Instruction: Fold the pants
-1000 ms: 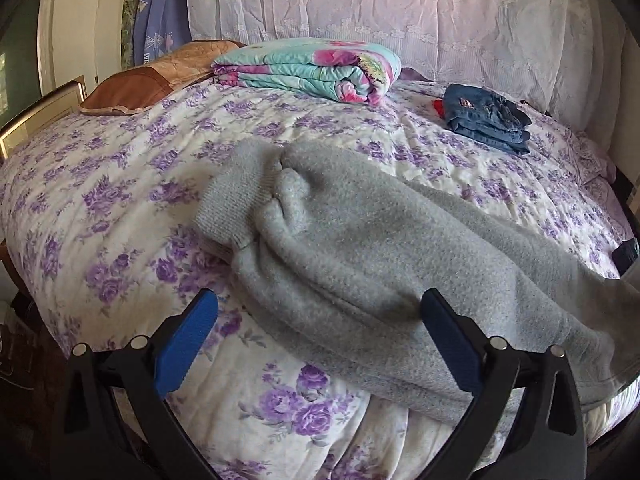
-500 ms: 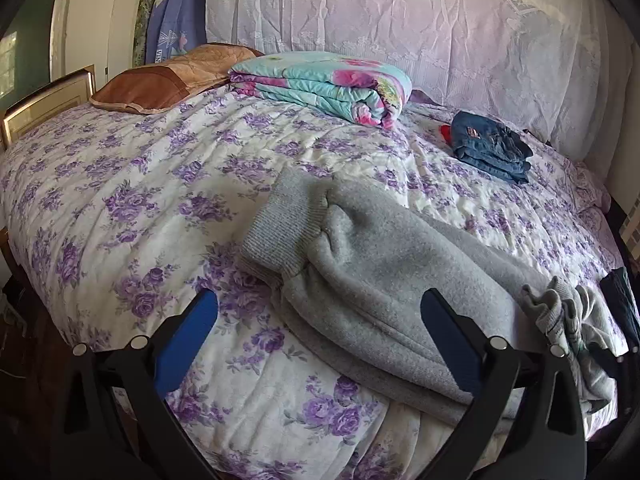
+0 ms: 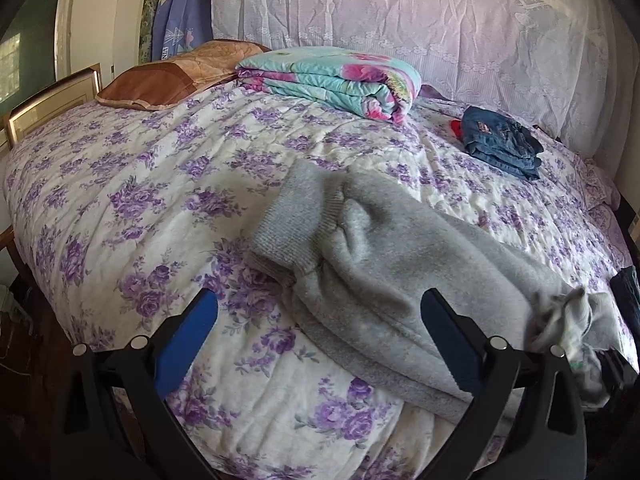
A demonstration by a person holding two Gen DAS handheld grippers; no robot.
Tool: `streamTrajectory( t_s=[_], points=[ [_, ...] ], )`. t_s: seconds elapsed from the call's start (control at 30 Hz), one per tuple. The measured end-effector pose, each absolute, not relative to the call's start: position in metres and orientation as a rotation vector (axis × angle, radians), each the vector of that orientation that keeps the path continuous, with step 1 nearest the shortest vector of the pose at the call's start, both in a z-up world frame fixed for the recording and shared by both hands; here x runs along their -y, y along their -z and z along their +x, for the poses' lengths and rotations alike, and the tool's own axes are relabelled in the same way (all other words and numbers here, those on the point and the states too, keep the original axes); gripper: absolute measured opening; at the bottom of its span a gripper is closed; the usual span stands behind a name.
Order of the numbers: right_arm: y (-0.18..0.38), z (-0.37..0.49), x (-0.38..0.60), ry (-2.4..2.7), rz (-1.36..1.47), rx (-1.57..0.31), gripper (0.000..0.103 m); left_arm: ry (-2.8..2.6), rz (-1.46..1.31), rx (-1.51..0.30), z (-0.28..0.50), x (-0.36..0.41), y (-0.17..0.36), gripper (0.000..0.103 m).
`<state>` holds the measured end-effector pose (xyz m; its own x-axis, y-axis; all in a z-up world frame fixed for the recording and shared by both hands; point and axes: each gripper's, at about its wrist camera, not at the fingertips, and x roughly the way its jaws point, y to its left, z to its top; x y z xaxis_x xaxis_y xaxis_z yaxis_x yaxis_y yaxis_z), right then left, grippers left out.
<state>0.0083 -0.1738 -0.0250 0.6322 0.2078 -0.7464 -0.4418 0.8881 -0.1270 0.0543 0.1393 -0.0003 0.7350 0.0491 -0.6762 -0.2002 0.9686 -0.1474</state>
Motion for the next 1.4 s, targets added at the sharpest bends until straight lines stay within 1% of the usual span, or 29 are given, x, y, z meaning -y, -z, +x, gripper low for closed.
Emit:
streamTrajectory(
  t_s=[0.03,0.1,0.2,0.27,0.3,0.33,0.43,0.53,0.6,0.67,0.77,0.83,0.9,1.0,1.03,1.1,1.2,1.27,1.4],
  points=[
    [0.027,0.002,0.168,-0.368,-0.393,-0.76,0.083,-0.146,-0.218,-0.739,0.056,-0.141,0.002,0.099],
    [0.016,0.002,0.172,-0.398,-0.376,-0.799,0.083,-0.164,-0.221,-0.76,0.061,-0.147,0.01,0.099],
    [-0.03,0.007,0.201,-0.593,-0.156,-0.801,0.084,-0.155,-0.253,-0.792,0.068,-0.156,0.021,0.099],
    [-0.056,0.023,0.229,-0.736,0.043,-0.801,0.092,-0.117,-0.317,-0.82,0.073,-0.164,0.031,0.099],
    [-0.065,0.035,0.241,-0.785,0.134,-0.81,0.098,-0.104,-0.34,-0.828,0.074,-0.167,0.035,0.099],
    [-0.071,0.057,0.254,-0.841,0.238,-0.85,0.099,-0.093,-0.355,-0.83,0.075,-0.169,0.038,0.099],
    [-0.063,0.122,0.266,-0.859,0.397,-0.977,0.099,-0.097,-0.32,-0.829,0.074,-0.166,0.038,0.099],
    [-0.043,0.174,0.263,-0.894,0.466,-1.101,0.099,-0.111,-0.296,-0.844,0.076,-0.162,0.036,0.099],
    [-0.022,0.206,0.257,-0.91,0.526,-1.208,0.099,-0.121,-0.299,-0.858,0.076,-0.163,0.029,0.099],
    [-0.001,0.232,0.249,-0.935,0.559,-1.311,0.099,-0.15,-0.275,-0.816,0.073,-0.161,0.011,0.099],
    [0.025,0.253,0.235,-0.965,0.526,-1.433,0.099,-0.173,-0.207,-0.738,0.07,-0.151,-0.019,0.099],
    [0.041,0.256,0.228,-0.996,0.508,-1.501,0.099,-0.157,-0.168,-0.74,0.077,-0.141,-0.029,0.099],
    [0.054,0.253,0.218,-1.07,0.527,-1.561,0.099,-0.171,-0.125,-0.772,0.088,-0.132,-0.025,0.099],
    [0.057,0.244,0.198,-1.166,0.473,-1.594,0.1,-0.26,-0.025,-0.897,0.106,-0.123,0.007,0.099],
    [0.057,0.241,0.193,-1.179,0.468,-1.604,0.1,-0.261,-0.034,-0.924,0.107,-0.126,0.017,0.099],
    [0.054,0.237,0.181,-1.196,0.484,-1.627,0.1,-0.236,-0.119,-0.934,0.101,-0.138,0.024,0.099],
    [0.05,0.236,0.162,-1.194,0.488,-1.614,0.1,-0.15,-0.32,-0.976,0.097,-0.165,0.035,0.099],
    [0.055,0.244,0.147,-1.171,0.55,-1.604,0.1,-0.114,-0.39,-0.98,0.097,-0.174,0.038,0.099],
    [0.057,0.256,0.154,-1.098,0.75,-1.511,0.1,-0.152,-0.275,-0.937,0.091,-0.157,0.036,0.099]
  ],
)
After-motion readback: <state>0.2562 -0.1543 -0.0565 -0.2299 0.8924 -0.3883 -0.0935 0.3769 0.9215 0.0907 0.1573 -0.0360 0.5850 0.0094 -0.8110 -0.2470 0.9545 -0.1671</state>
